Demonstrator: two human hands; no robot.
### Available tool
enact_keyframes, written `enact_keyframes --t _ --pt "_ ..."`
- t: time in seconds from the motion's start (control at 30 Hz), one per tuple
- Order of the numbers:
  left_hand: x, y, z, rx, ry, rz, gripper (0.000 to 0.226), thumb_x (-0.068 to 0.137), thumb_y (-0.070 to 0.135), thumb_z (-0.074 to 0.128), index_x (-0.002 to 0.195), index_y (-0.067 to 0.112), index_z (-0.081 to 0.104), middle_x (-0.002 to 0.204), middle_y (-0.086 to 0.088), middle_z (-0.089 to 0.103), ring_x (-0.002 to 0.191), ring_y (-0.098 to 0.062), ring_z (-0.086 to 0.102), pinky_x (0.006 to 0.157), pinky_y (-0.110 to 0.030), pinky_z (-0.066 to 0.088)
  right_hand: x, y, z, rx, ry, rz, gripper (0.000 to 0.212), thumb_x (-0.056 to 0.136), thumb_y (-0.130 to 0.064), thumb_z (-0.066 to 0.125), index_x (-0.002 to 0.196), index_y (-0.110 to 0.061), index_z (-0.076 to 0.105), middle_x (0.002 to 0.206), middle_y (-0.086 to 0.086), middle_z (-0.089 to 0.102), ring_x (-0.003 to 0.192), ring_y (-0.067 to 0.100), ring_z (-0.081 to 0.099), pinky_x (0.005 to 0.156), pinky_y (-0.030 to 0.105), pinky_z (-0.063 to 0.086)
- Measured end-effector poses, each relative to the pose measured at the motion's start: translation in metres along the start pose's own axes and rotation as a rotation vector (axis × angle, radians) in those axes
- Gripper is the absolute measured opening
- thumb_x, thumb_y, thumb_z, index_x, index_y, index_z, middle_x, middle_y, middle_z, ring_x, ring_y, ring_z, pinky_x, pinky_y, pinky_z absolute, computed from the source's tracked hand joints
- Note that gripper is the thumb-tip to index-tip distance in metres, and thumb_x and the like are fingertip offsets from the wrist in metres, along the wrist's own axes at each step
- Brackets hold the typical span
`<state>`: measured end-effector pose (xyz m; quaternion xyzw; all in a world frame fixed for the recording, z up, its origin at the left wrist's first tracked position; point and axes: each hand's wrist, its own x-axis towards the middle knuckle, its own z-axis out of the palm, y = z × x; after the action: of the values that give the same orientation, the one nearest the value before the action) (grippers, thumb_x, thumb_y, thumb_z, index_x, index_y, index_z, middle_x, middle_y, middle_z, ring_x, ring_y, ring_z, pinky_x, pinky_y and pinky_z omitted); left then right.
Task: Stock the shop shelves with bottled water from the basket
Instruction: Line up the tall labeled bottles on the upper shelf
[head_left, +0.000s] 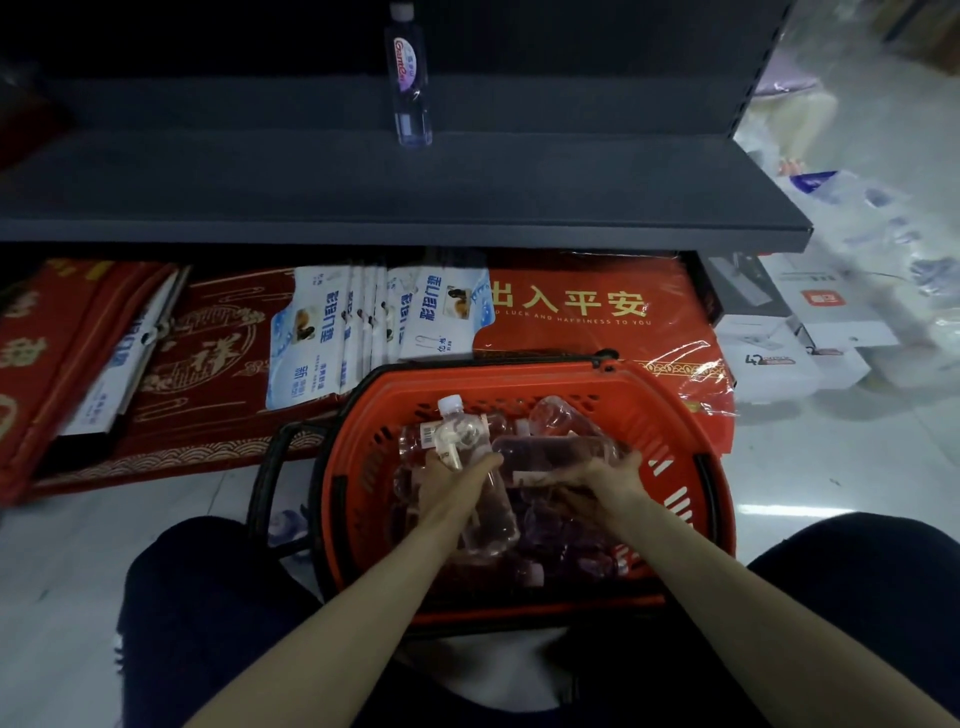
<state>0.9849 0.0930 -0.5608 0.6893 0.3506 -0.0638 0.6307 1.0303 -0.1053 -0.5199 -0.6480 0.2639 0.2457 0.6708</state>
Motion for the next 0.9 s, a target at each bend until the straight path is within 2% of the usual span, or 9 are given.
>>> enact_keyframes --t 0.07,0.13,0.27,0.37,0.47,0.63,0.73,0.83,0.9 --pt "0.002 -0.002 -0.002 -0.031 -0.017 -0.012 0.076 0.055 0.063 0.087 0.121 0.033 0.065 0.106 0.007 0.078 0.098 -0.02 0.075 0.093 -0.053 0.06 0.002 0.007 -0.002 -0.459 0.072 -0.181 0.112 0.072 -0.01 0.091 0.152 -0.037 0.017 0.13 0.007 0.06 0.104 0.025 0.063 0.089 0.045 0.057" --pt "-0.001 -0.003 -0.005 -0.036 -0.027 -0.007 0.077 0.054 0.067 0.087 0.119 0.029 0.066 0.103 0.005 0.079 0.094 -0.021 0.076 0.09 -0.051 0.061 0.008 0.012 -0.004 -0.788 0.184 -0.393 0.108 0.068 -0.03 0.096 0.145 -0.037 0.021 0.132 0.007 0.056 0.107 0.027 0.06 0.094 0.048 0.057" --pt "0.003 -0.013 -0.011 -0.078 -0.016 -0.048 0.085 0.046 0.072 0.09 0.118 0.031 0.067 0.107 0.005 0.077 0.099 -0.021 0.074 0.09 -0.049 0.06 0.01 0.01 -0.003 -1.22 0.358 -0.699 0.099 0.061 -0.048 0.097 0.139 -0.037 0.037 0.149 0.009 0.032 0.123 0.034 0.053 0.088 0.05 0.06" --pt "0.013 -0.021 -0.015 -0.102 0.004 -0.064 0.097 0.035 0.08 0.088 0.118 0.032 0.069 0.105 0.005 0.079 0.098 -0.021 0.076 0.091 -0.05 0.061 0.011 0.01 -0.002 -1.447 0.264 -0.979 0.083 0.07 -0.038 0.09 0.142 -0.038 0.049 0.145 -0.001 0.051 0.136 0.028 0.045 0.11 0.048 0.045" --pt "0.017 -0.02 -0.016 -0.105 0.012 -0.073 0.088 0.041 0.076 0.09 0.116 0.036 0.069 0.104 0.008 0.079 0.098 -0.019 0.076 0.09 -0.048 0.062 0.011 0.006 0.0 -1.567 0.186 -1.002 0.075 0.077 -0.031 0.081 0.146 -0.036 0.052 0.145 -0.007 0.057 0.142 0.024 0.044 0.117 0.046 0.038" --pt "0.007 -0.004 -0.02 -0.107 0.037 -0.046 0.084 0.043 0.068 0.093 0.117 0.041 0.066 0.106 0.011 0.078 0.101 -0.017 0.074 0.093 -0.044 0.06 -0.009 -0.013 0.011 -1.521 0.098 -0.854 0.049 0.09 -0.055 0.067 0.136 -0.042 0.057 0.142 -0.003 0.057 0.126 0.026 0.059 0.094 0.046 0.059" --pt "0.0 0.015 -0.028 -0.101 0.036 0.007 0.061 0.051 0.054 0.093 0.106 0.037 0.072 0.093 0.01 0.08 0.092 -0.017 0.076 0.088 -0.043 0.062 -0.026 -0.02 0.013 -1.281 0.025 -0.688 0.074 0.07 -0.08 0.065 0.132 -0.039 0.063 0.116 -0.01 0.072 0.091 0.012 0.07 0.079 0.032 0.062" --pt "-0.006 0.042 -0.044 -0.096 0.018 0.035 0.071 0.048 0.057 0.095 0.11 0.03 0.073 0.09 0.009 0.081 0.087 -0.017 0.078 0.088 -0.047 0.063 -0.04 -0.037 0.014 -0.943 -0.075 -0.546 0.058 0.082 -0.047 0.082 0.131 -0.017 0.071 0.103 -0.004 0.078 0.064 -0.002 0.062 0.06 0.011 0.053" --pt "-0.015 0.067 -0.056 -0.082 -0.067 0.097 0.065 0.061 0.051 0.095 0.117 0.025 0.073 0.096 0.007 0.081 0.092 -0.018 0.079 0.091 -0.045 0.062 -0.044 -0.041 0.019 -0.591 -0.135 -0.5 0.053 0.076 -0.029 0.091 0.122 -0.008 0.074 0.088 0.001 0.081 0.06 0.01 0.072 0.055 0.021 0.057"
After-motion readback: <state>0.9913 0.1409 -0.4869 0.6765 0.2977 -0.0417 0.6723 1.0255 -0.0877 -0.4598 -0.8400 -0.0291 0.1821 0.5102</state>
